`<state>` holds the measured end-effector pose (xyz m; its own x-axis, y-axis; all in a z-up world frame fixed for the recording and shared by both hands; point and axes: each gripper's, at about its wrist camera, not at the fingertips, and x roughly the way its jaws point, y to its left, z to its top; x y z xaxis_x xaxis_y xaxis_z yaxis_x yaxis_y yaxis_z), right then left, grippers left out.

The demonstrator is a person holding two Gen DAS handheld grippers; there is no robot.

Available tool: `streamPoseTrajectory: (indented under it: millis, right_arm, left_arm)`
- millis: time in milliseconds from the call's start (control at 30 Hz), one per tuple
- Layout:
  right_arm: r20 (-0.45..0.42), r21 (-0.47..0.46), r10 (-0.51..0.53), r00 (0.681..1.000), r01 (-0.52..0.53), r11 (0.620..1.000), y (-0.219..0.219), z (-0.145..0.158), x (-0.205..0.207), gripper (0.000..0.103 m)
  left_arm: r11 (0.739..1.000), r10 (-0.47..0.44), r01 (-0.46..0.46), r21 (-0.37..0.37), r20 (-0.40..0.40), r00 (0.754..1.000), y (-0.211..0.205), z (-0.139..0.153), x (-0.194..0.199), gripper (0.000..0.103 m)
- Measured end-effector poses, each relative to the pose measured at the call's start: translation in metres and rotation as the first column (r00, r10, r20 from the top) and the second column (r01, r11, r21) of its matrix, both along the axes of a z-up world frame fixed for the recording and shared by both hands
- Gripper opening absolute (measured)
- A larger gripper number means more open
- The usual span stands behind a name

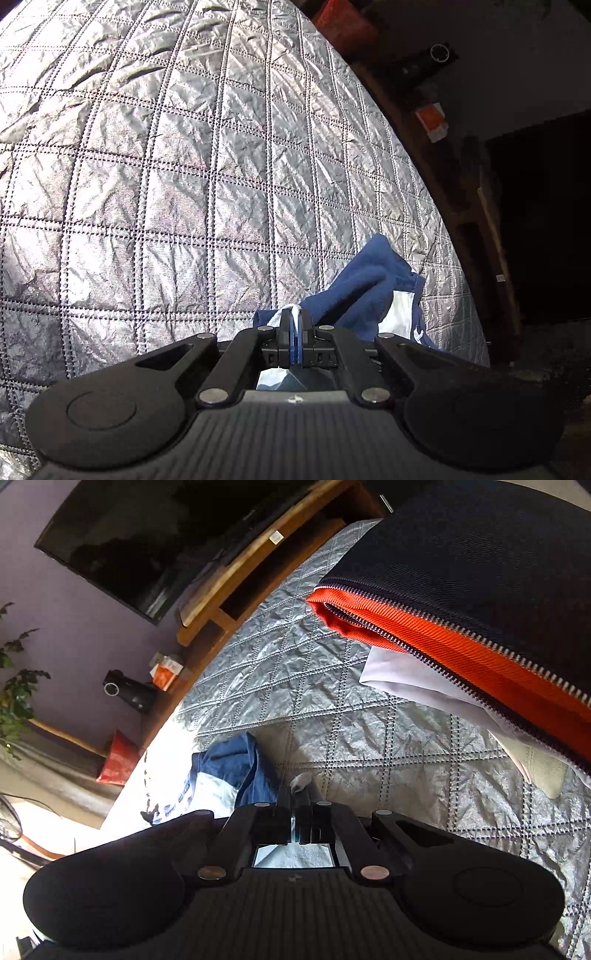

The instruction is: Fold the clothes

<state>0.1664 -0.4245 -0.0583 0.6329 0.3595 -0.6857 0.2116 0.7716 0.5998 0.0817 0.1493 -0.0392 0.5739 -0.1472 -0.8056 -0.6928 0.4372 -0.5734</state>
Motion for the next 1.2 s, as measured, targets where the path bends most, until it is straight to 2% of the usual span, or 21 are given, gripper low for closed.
streamPoseTrajectory:
  millis: [67, 167, 267, 367, 400, 467, 500, 567, 600, 700, 800, 867, 900, 967, 1000, 1067, 1100, 1133, 1200]
  right_arm:
    - [-0.005, -0.043, 0.023, 1.000, -0.023, 0.999, 0.007, -0.007, 0.007, 0.002]
    - [0.008, -0.080, 0.032, 0.999, -0.031, 0.996, 0.011, -0.013, 0.010, 0.003]
    - [0.043, -0.145, 0.005, 0.999, 0.002, 0.989, 0.008, -0.007, 0.004, 0.014]
    - [0.108, -0.270, 0.027, 0.994, 0.004, 0.963, 0.009, 0.009, -0.011, 0.015]
    - [0.144, -0.317, 0.063, 0.988, -0.014, 0.948, 0.015, 0.018, -0.020, 0.015]
    - [0.189, -0.405, 0.237, 0.953, -0.144, 0.903, 0.042, 0.031, -0.040, 0.015]
    - [0.179, -0.440, 0.328, 0.928, -0.223, 0.870, 0.059, 0.032, -0.047, 0.016]
    - [0.116, -0.489, 0.496, 0.861, -0.385, 0.783, 0.094, 0.026, -0.056, 0.017]
    - [0.081, -0.495, 0.545, 0.834, -0.441, 0.749, 0.109, 0.022, -0.057, 0.017]
    - [-0.015, -0.480, 0.592, 0.806, -0.525, 0.703, 0.141, 0.006, -0.043, 0.017]
    - [-0.035, -0.551, 0.612, 0.790, -0.526, 0.648, 0.166, -0.002, -0.029, 0.015]
    - [-0.028, -0.595, 0.604, 0.796, -0.499, 0.630, 0.177, -0.001, -0.014, 0.019]
    - [-0.022, -0.613, 0.589, 0.808, -0.476, 0.631, 0.180, 0.000, -0.007, 0.030]
    - [-0.006, -0.642, 0.530, 0.848, -0.410, 0.648, 0.184, -0.001, 0.016, 0.048]
    - [-0.010, -0.641, 0.499, 0.867, -0.389, 0.662, 0.183, -0.002, 0.024, 0.046]
    - [-0.008, -0.625, 0.476, 0.880, -0.376, 0.684, 0.184, 0.001, 0.027, 0.040]
    - [0.013, -0.620, 0.495, 0.869, -0.382, 0.686, 0.187, 0.006, 0.021, 0.039]
    - [0.048, -0.623, 0.547, 0.836, -0.403, 0.671, 0.196, 0.014, 0.009, 0.039]
    - [0.092, -0.621, 0.666, 0.740, -0.480, 0.620, 0.220, 0.024, -0.021, 0.040]
  left_arm:
    - [1.000, 0.004, -0.003, 0.019, -0.034, 0.999, 0.002, -0.011, 0.007, 0.002]
    - [0.999, 0.017, -0.016, 0.040, -0.028, 0.999, 0.003, -0.019, 0.011, 0.003]
    - [0.999, -0.002, 0.003, 0.049, -0.012, 1.000, 0.004, -0.015, 0.009, 0.005]
    - [0.994, 0.074, -0.078, 0.075, 0.055, 0.996, 0.010, -0.002, -0.010, 0.018]
    - [0.992, 0.091, -0.098, 0.079, 0.082, 0.992, 0.011, 0.003, -0.017, 0.022]
    - [0.991, 0.098, -0.107, 0.078, 0.115, 0.989, 0.009, 0.010, -0.031, 0.023]
    - [0.992, 0.091, -0.100, 0.074, 0.124, 0.988, 0.007, 0.012, -0.037, 0.023]
    - [0.997, 0.053, -0.059, 0.050, 0.108, 0.993, -0.004, 0.013, -0.043, 0.023]
    - [0.999, 0.027, -0.031, 0.033, 0.099, 0.995, -0.012, 0.014, -0.043, 0.023]
    - [0.996, -0.085, 0.084, 0.019, 0.079, 0.993, -0.041, 0.015, -0.044, 0.024]
    - [0.977, -0.208, 0.206, 0.063, 0.032, 0.978, -0.069, 0.012, -0.049, 0.028]
    - [0.959, -0.276, 0.276, 0.059, -0.022, 0.961, -0.083, 0.002, -0.049, 0.028]
    - [0.954, -0.293, 0.295, 0.049, -0.045, 0.955, -0.087, -0.004, -0.048, 0.026]
    - [0.950, -0.298, 0.302, 0.080, -0.058, 0.953, -0.090, -0.004, -0.048, 0.026]
    - [0.947, -0.305, 0.310, 0.084, -0.064, 0.950, -0.091, -0.002, -0.047, 0.026]
    - [0.956, -0.283, 0.287, 0.062, -0.067, 0.957, -0.086, -0.003, -0.051, 0.022]
    - [0.960, -0.273, 0.276, 0.046, -0.065, 0.960, -0.083, -0.004, -0.052, 0.020]
    - [0.964, -0.263, 0.265, 0.029, -0.062, 0.963, -0.080, -0.005, -0.053, 0.020]
    - [0.969, -0.247, 0.248, 0.006, -0.058, 0.967, -0.075, -0.005, -0.054, 0.021]
